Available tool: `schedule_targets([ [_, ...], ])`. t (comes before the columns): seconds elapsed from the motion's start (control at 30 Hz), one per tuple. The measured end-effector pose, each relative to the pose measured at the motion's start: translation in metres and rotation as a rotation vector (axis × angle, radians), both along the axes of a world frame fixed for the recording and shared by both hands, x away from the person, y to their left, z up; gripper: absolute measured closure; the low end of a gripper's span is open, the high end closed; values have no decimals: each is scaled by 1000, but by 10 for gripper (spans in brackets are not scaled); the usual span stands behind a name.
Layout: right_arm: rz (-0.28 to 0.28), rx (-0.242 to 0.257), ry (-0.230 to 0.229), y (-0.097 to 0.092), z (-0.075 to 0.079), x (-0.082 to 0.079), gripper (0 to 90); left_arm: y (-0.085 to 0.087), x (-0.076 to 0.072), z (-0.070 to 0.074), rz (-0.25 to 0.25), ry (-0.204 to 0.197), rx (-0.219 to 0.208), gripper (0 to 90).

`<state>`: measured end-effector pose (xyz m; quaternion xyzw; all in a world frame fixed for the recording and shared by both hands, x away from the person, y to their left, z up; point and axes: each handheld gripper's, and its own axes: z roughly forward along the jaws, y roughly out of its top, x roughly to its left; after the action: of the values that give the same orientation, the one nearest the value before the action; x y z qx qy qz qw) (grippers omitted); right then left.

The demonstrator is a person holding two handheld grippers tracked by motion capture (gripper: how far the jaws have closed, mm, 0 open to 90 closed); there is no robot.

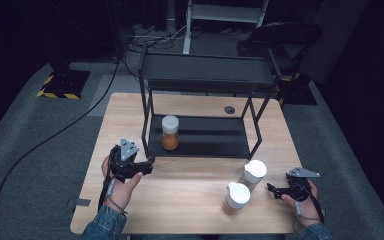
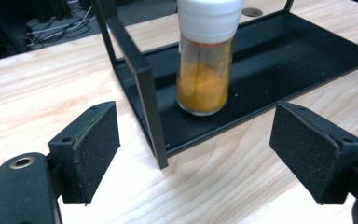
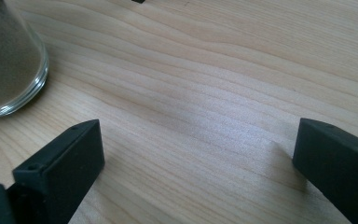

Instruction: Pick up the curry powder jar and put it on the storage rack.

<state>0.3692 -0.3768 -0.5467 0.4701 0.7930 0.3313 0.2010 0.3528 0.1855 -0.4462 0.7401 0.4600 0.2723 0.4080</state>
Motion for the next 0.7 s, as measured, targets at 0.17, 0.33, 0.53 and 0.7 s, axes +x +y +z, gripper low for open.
schedule_targets([
  [0.17, -1, 0, 0, 0, 0, 0, 17, 3, -3, -8, 6, 17, 6, 156],
  [0.33, 0, 0, 0, 0, 0, 0, 17, 6, -6, -17, 10, 35, 17, 156],
  [0.53, 0, 0, 0, 0, 0, 0, 17, 11, -10, -29, 24, 58, 11, 156],
  [0.7, -2, 1, 0, 0, 0, 0, 17, 13, -13, -38, 34, 69, 8, 153],
])
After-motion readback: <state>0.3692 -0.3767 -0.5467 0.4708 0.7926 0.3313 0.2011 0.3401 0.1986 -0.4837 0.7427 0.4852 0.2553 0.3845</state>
